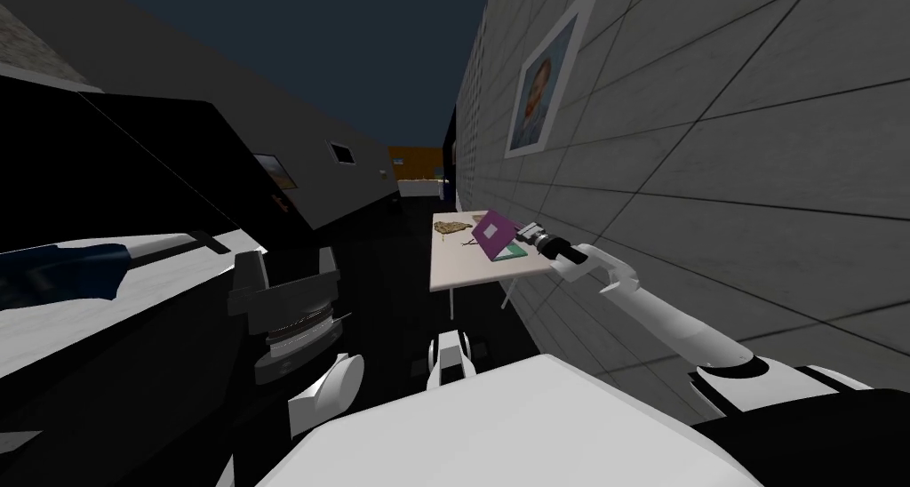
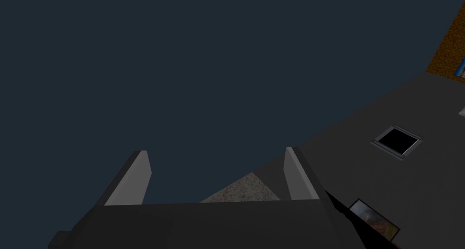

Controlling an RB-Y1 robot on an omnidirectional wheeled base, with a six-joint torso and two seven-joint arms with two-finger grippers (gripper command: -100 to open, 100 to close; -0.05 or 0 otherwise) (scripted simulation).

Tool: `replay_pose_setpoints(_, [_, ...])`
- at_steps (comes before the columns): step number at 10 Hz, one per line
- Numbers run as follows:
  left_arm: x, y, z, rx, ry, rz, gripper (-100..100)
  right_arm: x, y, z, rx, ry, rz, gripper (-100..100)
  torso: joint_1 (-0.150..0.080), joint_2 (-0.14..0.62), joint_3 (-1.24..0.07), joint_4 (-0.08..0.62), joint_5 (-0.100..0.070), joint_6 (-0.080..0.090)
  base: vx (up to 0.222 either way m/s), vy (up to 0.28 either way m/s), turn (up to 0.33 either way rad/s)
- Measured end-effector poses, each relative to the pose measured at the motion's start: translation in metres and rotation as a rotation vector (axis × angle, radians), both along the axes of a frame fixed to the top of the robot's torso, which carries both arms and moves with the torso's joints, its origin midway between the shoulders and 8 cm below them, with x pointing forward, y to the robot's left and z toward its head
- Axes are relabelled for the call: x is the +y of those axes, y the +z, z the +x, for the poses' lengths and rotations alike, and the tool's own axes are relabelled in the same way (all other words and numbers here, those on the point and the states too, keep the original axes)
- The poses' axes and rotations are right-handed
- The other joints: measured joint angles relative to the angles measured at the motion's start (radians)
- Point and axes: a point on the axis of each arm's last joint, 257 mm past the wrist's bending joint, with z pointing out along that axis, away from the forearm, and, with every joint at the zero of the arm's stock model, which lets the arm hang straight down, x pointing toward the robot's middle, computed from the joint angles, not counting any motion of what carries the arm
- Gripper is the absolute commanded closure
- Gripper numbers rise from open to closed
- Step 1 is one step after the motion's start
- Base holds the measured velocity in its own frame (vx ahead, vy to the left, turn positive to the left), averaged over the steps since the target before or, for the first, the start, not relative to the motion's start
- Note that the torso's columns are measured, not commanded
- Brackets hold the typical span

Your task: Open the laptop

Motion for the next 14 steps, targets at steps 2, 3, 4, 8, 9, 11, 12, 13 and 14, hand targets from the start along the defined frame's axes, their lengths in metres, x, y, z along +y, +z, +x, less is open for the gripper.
replay_pose_setpoints(2, [0.0, 0.0, 0.0, 0.0, 0.0, 0.0, 0, -0.004, -0.01, -0.001, 0.001, -0.011, 0.082, 100, 0.001, 0.001, 0.001, -0.001, -0.001, 0.0, -0.022, -0.065, 0.02])
replay_pose_setpoints(3, [0.0, 0.0, 0.0, 0.0, 0.0, 0.0, 0, -0.004, -0.01, -0.001, 0.001, -0.013, 0.088, 100, 0.004, 0.001, 0.0, 0.002, 0.003, 0.0, -0.037, -0.065, 0.043])
replay_pose_setpoints(4, [0.0, 0.0, 0.0, 0.0, 0.0, 0.0, 0, -0.008, -0.017, 0.002, -0.003, -0.022, 0.128, 100, 0.003, 0.002, 0.001, 0.002, 0.003, -0.001, -0.049, -0.099, 0.103])
replay_pose_setpoints(8, [0.0, 0.0, 0.0, 0.0, 0.0, 0.0, 0, -0.015, -0.045, 0.006, -0.012, -0.042, 0.308, 100, 0.003, 0.001, 0.001, 0.001, 0.001, -0.001, -0.032, -0.088, 0.045])
replay_pose_setpoints(9, [0.0, 0.0, 0.0, 0.0, 0.0, 0.0, 0, -0.016, -0.054, 0.009, -0.014, -0.048, 0.349, 100, 0.004, 0.001, 0.001, 0.0, 0.0, -0.002, -0.042, -0.073, 0.05])
replay_pose_setpoints(11, [0.0, 0.0, 0.0, 0.0, 0.0, 0.0, 0, -0.017, -0.07, 0.008, -0.011, -0.058, 0.435, -100, 0.006, 0.002, 0.001, 0.001, 0.002, -0.002, -0.023, -0.056, 0.01])
replay_pose_setpoints(12, [0.0, 0.0, 0.0, 0.0, 0.0, 0.0, 0, -0.019, -0.06, 0.008, -0.015, -0.055, 0.44, -100, 0.006, 0.003, 0.001, 0.004, 0.005, 0.0, 0.001, 0.0, -0.02])
replay_pose_setpoints(13, [0.0, 0.0, 0.0, 0.0, 0.0, 0.0, 0, -0.019, -0.055, 0.01, -0.014, -0.057, 0.438, -100, 0.006, 0.003, 0.001, 0.006, 0.006, 0.001, 0.005, 0.015, -0.015])
replay_pose_setpoints(14, [0.0, 0.0, 0.0, 0.0, 0.0, 0.0, 0, -0.018, -0.048, 0.01, -0.014, -0.056, 0.436, -100, 0.004, 0.004, 0.002, 0.007, 0.006, 0.002, 0.004, 0.014, -0.014])
